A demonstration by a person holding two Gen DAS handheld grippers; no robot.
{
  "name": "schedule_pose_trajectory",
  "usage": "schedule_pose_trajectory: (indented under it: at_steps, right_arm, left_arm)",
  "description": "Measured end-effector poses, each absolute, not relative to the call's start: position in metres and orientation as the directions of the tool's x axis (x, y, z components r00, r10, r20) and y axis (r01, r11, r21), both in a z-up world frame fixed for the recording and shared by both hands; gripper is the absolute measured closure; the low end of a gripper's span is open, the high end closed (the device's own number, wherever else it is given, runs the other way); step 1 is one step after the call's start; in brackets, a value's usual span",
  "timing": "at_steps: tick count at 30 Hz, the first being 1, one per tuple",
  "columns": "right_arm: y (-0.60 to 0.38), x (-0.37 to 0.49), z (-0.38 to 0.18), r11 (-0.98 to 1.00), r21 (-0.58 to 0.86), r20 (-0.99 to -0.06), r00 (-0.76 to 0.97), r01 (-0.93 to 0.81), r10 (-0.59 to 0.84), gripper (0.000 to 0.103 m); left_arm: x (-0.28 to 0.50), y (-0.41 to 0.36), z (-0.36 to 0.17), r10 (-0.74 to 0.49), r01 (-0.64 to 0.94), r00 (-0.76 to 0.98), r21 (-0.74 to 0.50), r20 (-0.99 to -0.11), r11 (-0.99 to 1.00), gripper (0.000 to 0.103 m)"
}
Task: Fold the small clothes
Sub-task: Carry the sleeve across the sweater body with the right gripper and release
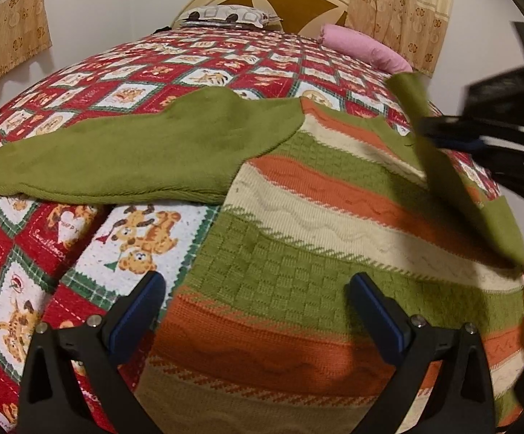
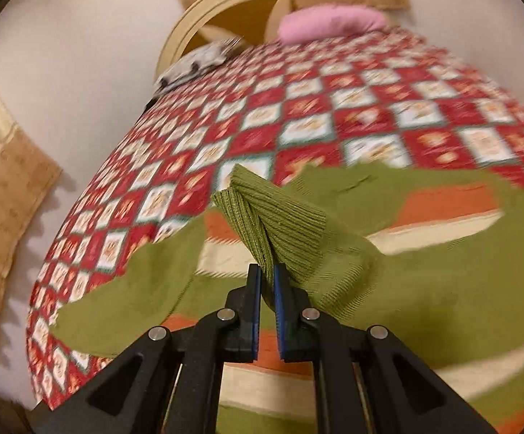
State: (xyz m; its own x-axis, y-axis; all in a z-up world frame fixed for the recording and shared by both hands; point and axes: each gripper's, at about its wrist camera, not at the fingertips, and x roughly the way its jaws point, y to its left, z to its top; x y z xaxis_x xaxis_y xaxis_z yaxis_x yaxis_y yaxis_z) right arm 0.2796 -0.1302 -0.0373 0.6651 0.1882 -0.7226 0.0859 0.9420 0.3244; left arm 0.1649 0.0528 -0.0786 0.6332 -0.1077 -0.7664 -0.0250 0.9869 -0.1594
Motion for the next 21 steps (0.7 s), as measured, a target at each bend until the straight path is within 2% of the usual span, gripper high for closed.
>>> schedule_pose_trajectory:
  at_steps: [5, 10, 14, 17, 19, 21]
  right_arm:
    - [-0.108, 0.293, -0.055, 0.924, 0.382, -0.719, 0.626, -0.006, 0.301, 0.097]
    - [-0.088, 0.301, -0.072, 0.922, 0.375, -0.738, 0.571, -0.093, 0.358, 0.096]
    - [-0.082, 0.303, -0.091, 0.888, 0.442, -0.759, 0.476, -0.123, 0.444, 0.084]
    - [-0.091, 0.295, -0.086, 0.832, 0.541, -0.713, 0.456, -0.124, 0.532, 0.083]
    - [-0.104, 0.280, -0.068, 0.839, 0.523, -0.678, 0.523, -0.150, 0.516, 0.083]
    - [-0.120, 0.265, -0.057, 0.884, 0.453, -0.684, 0.590, -0.117, 0.429, 0.083]
  left_arm:
    - [0.165, 0.055, -0.079, -0.119, -0.026, 0.637, -0.176, -0.762, 0.984, 0.000]
    - [0.165, 0.056, -0.079, -0.121, -0.026, 0.637, -0.178, -0.761, 0.984, 0.000]
    - [0.165, 0.058, -0.079, -0.127, -0.027, 0.638, -0.187, -0.759, 0.982, 0.000]
    - [0.165, 0.059, -0.079, -0.130, -0.027, 0.640, -0.191, -0.757, 0.981, 0.000]
    - [0.165, 0.059, -0.079, -0.128, -0.027, 0.640, -0.188, -0.758, 0.982, 0.000]
    - [0.165, 0.059, -0.079, -0.128, -0.027, 0.640, -0.189, -0.758, 0.982, 0.000]
